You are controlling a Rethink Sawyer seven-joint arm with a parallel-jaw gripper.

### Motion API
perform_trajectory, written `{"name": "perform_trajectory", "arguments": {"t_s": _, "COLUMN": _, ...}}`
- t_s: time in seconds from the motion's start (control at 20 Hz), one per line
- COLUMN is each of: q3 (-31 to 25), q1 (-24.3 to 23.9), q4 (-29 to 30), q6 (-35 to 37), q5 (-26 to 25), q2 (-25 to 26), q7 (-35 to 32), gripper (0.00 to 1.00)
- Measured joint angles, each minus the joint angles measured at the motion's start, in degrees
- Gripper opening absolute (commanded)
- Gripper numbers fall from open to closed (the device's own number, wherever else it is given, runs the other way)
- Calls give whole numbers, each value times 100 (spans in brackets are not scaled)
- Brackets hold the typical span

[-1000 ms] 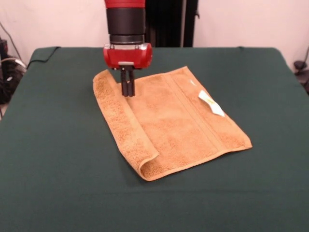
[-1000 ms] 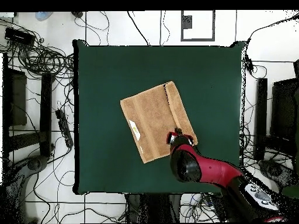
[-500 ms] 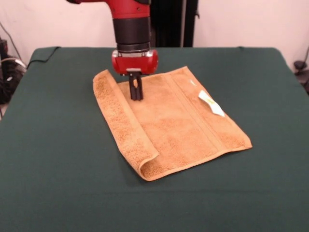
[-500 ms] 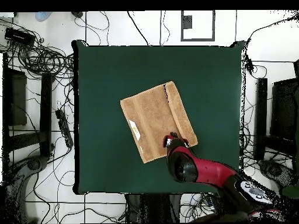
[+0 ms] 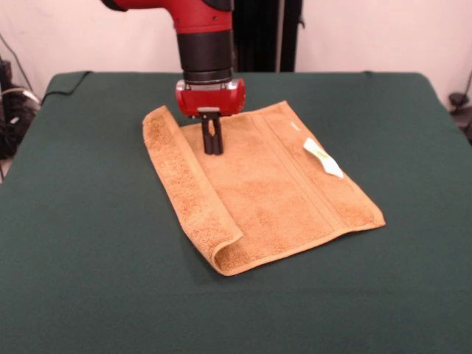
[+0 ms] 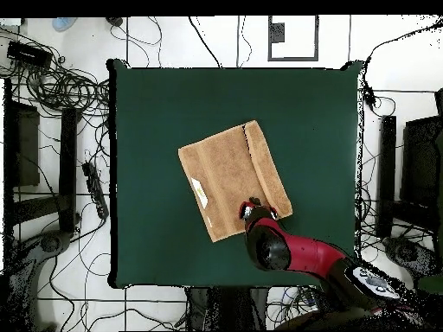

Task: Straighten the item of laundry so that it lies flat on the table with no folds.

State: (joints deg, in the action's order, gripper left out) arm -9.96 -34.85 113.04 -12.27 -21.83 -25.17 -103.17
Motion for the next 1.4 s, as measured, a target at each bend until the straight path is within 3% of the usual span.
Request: {"name": "perform_trajectory", "arguments": {"t_s": 1.4, "q3": -210, "q1": -354, "q4": -71, "q6": 2, "q5": -562, "q2": 5, "q7": 0, "gripper": 0}}
